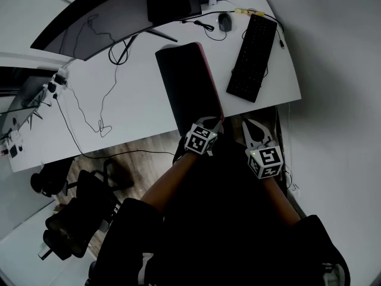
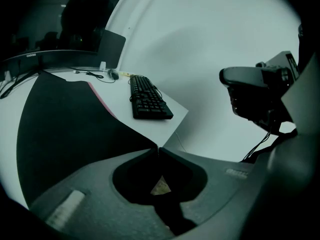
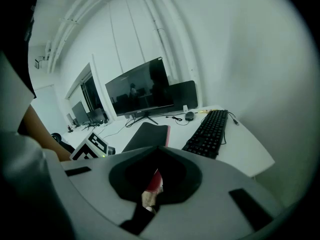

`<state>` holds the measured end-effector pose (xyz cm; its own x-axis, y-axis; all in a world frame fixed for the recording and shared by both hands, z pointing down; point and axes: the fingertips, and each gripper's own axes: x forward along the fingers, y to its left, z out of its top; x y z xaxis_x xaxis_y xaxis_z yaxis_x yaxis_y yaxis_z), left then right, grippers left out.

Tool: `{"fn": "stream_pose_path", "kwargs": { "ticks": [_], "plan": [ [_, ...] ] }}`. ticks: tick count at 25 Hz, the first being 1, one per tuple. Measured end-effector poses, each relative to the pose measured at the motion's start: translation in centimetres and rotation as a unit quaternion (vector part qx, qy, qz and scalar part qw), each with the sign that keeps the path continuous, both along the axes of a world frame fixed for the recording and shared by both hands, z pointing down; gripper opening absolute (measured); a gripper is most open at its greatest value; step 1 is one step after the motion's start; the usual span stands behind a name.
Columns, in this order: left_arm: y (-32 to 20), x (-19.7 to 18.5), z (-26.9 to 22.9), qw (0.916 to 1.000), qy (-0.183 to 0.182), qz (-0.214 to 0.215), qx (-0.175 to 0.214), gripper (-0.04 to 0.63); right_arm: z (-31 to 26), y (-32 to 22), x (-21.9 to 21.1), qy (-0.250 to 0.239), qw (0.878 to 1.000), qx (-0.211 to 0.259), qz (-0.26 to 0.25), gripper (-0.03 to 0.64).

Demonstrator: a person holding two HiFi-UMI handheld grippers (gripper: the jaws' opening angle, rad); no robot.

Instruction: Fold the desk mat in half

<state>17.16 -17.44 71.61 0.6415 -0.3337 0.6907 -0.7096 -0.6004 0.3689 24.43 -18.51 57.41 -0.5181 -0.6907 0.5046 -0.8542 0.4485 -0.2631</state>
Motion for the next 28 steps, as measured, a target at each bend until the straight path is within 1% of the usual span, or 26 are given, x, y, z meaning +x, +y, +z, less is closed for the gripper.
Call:
{"fn": "stream_pose_path", "kwargs": {
  "ticks": [4,8,13,16,18,19,21,23,25,28],
  "plan": [
    [-0.1,0.6,0.0,1.0,0.001,0.005,-0.001,0.031,0.5,0.2,0.4,0.005,1.0,-0.01,0.001,0.0],
    [0.2,0.8,0.9,0.9997,-0.014,0.018,-0.005,0.031,0.8,0.2,0.6,0.006,1.0,-0.013,0.001,0.0],
    [0.4,0.3,2.6,0.9994,-0.032,0.002,-0.01,0.032,1.1,0.2,0.8,0.007,1.0,-0.014,-0.004,0.0],
    [0.2,0.5,2.5,0.9996,-0.029,-0.006,-0.006,0.034,1.0,0.1,1.1,0.008,1.0,-0.014,-0.004,0.0],
    [0.1,0.9,2.4,0.9998,-0.015,-0.015,-0.006,0.04,1.1,-0.1,1.3,0.007,1.0,-0.013,-0.006,0.0],
    [0.2,1.1,2.3,0.9998,-0.004,-0.018,-0.008,0.058,1.1,-0.3,1.4,0.006,1.0,-0.012,-0.006,0.0],
    [0.6,1.3,1.6,0.9995,0.019,-0.016,-0.017,0.131,0.9,-0.5,1.4,0.001,1.0,-0.011,-0.01,0.0],
    [0.8,1.1,0.1,0.9987,0.046,-0.018,-0.017,0.152,0.7,-0.9,1.2,-0.003,1.0,-0.009,-0.018,0.0],
    [0.5,0.0,-2.3,0.9964,0.075,-0.039,0.001,0.152,0.5,-1.4,0.6,-0.004,0.999,-0.004,-0.032,0.0],
    [-0.2,-3.1,-6.4,0.9885,0.111,-0.092,0.045,0.15,-0.1,-2.5,-0.6,-0.002,0.999,0.007,-0.05,0.0]
  ]
}}
